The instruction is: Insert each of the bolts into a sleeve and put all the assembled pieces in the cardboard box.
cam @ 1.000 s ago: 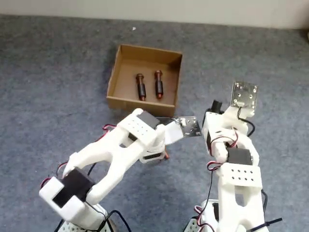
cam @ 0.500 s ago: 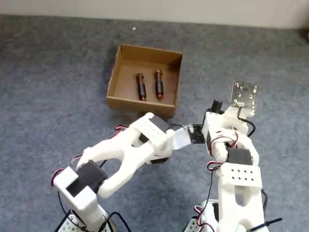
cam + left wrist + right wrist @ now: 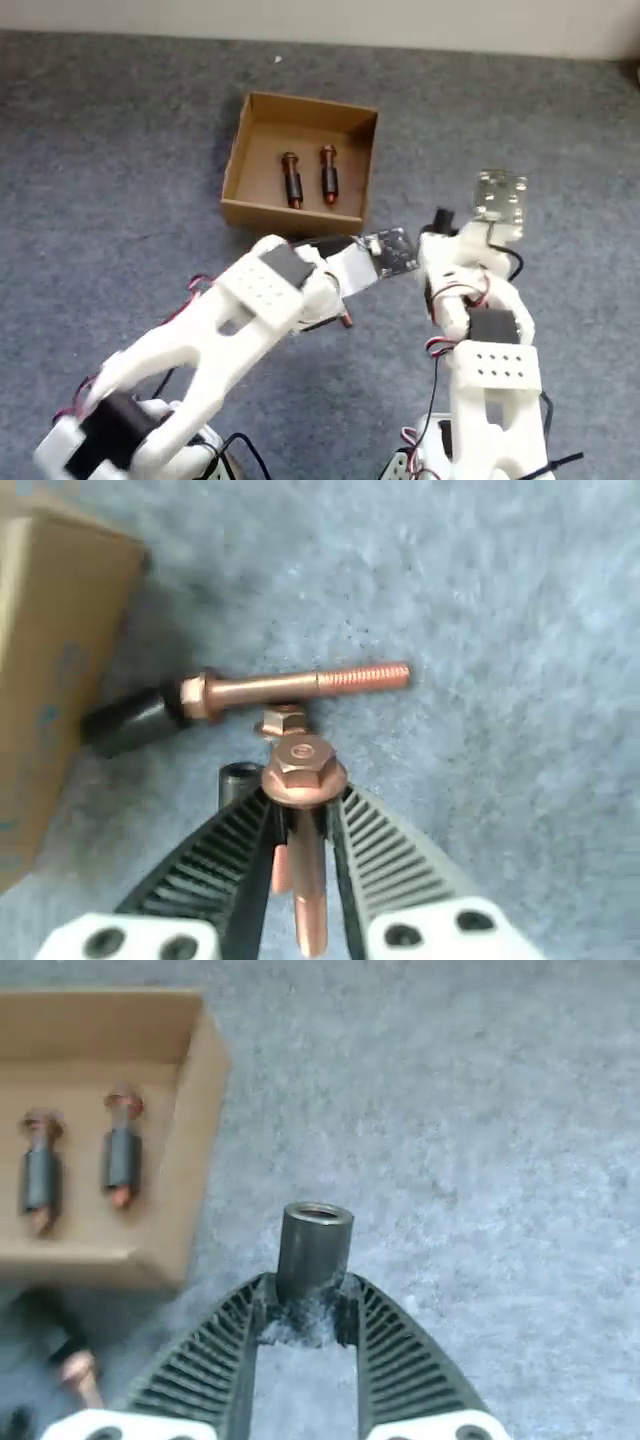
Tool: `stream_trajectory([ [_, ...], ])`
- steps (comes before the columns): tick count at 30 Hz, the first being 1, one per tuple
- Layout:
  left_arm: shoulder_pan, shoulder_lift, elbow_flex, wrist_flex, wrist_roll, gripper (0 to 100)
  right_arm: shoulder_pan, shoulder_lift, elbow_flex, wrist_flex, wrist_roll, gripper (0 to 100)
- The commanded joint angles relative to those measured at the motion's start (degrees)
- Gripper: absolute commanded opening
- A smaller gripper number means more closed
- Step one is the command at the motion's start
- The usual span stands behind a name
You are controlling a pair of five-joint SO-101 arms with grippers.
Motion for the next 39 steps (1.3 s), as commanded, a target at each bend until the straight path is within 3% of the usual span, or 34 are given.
stream_trajectory([
  [1, -4.26, -12.0, 2.24, -3.78, 6.77, 1, -6.81, -7.43, -1.54, 5.67, 2.64, 0.6],
  [7, -15.6, -24.57, 8.92, -14.77, 23.82, 1, -12.44, -22.99, 3.65, 5.85, 3.16, 0.6],
  [12, -19.82, -32.4, 10.51, -16.62, 32.18, 1, -21.76, -33.01, 8.31, 5.85, 3.25, 0.6],
  [25, -17.1, -50.42, 10.51, -17.93, 40.97, 1, -39.78, -38.11, 14.46, 0.84, 8.88, 0.6],
  [30, -16.92, -53.67, 10.68, -17.58, 41.93, 1, -40.92, -38.11, 15.34, -2.15, 9.85, 0.6],
  [39, -10.59, -56.84, 13.49, -17.14, 41.58, 1, -42.77, -38.11, 15.6, -4.44, 13.89, 0.6],
])
